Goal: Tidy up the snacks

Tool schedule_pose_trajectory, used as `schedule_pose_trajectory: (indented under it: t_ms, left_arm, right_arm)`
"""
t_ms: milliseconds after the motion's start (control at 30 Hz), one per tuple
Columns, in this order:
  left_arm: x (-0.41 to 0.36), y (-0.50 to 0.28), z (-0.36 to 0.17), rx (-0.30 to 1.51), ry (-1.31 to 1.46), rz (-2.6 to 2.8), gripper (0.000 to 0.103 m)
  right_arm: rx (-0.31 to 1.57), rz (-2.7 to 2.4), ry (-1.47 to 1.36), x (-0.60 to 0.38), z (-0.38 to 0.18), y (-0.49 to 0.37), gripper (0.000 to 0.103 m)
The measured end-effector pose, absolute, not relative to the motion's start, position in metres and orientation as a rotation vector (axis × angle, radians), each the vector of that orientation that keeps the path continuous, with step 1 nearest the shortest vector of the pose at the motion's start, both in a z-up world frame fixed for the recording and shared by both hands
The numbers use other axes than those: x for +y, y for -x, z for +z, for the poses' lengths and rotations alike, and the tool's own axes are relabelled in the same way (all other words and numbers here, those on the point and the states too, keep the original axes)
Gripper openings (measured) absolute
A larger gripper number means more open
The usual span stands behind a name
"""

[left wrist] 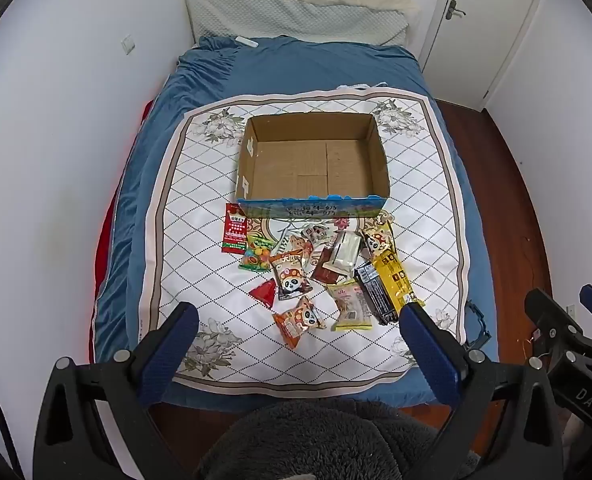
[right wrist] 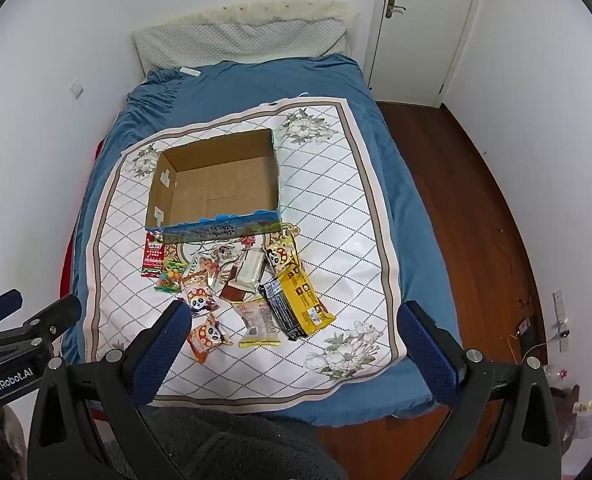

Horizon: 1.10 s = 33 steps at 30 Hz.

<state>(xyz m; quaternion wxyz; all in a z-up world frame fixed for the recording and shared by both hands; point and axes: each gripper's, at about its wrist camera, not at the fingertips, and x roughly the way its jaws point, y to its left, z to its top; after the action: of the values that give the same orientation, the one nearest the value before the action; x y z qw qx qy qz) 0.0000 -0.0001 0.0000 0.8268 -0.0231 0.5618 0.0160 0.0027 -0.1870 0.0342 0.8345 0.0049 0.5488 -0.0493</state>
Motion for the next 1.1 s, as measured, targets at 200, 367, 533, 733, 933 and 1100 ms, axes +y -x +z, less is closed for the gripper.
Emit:
schedule_pose_trajectory:
  t_ms: [200,367,533,733,933,1100]
  left_arm:
    - [0.0,0.0,0.0,1.194,0.053,0.032,0.103]
    - [0.0,0.0,0.0,1.192,0.052,0.033,0.103]
    - [0.0,0.0,0.0,1.191,0.052,0.034,0.103]
    - [-0.003,-0.001,0.002,1.181,0.046,0.034,0.103]
    - [-0.002,0.001,0.004,1.177,0.046,0.033,0.103]
    - [-0.006,0.0,0.01,1.172,0.043,0.033,0.103]
  right_arm:
    - [1.163,-0.106,-0.016,-0.187,0.035,-0.004,0.103]
    - [1.16,-0.104,-0.019,-0.189,0.034,-0.003,0.103]
    - [1.158,-0.104,-0.02,-0.188,0.034,-0.003,0.103]
    - [1.157,-0.103,-0.023,-0.187,0.037,-0.005,0.103]
    - [1.149,-0.103,-0.029,-0.187,0.042,-0.005,0.103]
    - [1.147,-0.102,-0.031,-0.188,0.042,-0.003,0.103]
